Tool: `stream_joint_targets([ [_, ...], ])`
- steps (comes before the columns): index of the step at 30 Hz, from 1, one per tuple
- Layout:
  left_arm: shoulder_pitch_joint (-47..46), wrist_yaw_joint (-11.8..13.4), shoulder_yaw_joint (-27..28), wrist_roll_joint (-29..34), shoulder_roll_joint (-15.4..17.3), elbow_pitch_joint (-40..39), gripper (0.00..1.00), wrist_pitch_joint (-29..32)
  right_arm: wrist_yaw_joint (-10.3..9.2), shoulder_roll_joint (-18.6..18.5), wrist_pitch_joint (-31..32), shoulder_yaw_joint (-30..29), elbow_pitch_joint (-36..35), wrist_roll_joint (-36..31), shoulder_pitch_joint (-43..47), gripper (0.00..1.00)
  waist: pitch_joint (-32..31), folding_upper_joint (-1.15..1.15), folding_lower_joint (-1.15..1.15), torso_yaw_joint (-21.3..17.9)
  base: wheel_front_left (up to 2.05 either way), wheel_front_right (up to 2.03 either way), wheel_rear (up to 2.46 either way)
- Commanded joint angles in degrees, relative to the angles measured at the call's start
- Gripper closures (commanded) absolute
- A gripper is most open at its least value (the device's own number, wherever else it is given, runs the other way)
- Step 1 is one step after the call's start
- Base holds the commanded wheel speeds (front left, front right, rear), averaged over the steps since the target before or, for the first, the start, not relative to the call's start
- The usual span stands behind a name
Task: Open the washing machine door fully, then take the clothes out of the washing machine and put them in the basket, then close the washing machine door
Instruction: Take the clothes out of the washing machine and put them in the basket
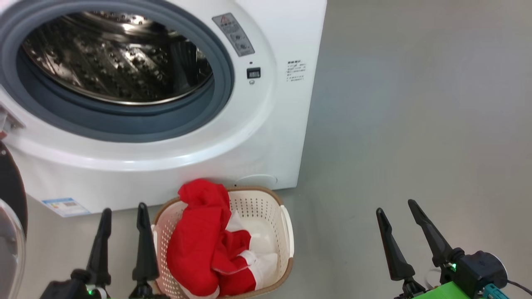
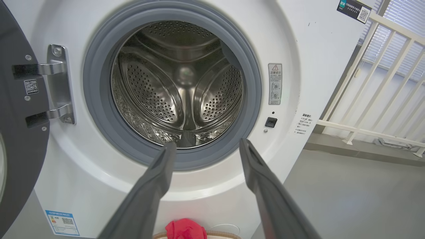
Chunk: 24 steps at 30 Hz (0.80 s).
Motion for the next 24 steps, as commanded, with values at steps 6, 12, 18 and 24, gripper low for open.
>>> stream_joint_targets([
  [6,2.3,0.9,1.5,1.1,1.7,-2.7,0.0,0.9,0.09,-0.2,-0.4,0.6,-1.4,-0.4,1.1,0.0,-4.0,0.0,0.0,-0.8,0.0,0.0,0.0],
  [12,4.6,1.8,1.5,2.1,2.6,-3.1,0.0,1.6,0.09,-0.2,0.0,0.1,-1.6,-0.3,2.5,0.0,-6.4,0.0,0.0,-1.1,0.0,0.0,0.0],
  [18,6.2,2.4,1.3,2.5,3.0,-3.3,0.0,2.0,0.09,-0.2,0.5,-0.5,-2.1,-0.3,3.8,0.0,-8.2,0.0,0.0,-1.2,0.0,0.0,0.0],
  [24,7.1,2.9,1.1,3.1,3.5,-3.8,0.0,2.3,0.09,-0.2,1.0,-0.8,-3.0,-0.4,4.5,0.0,-8.7,0.0,0.0,-1.3,0.0,0.0,0.0],
])
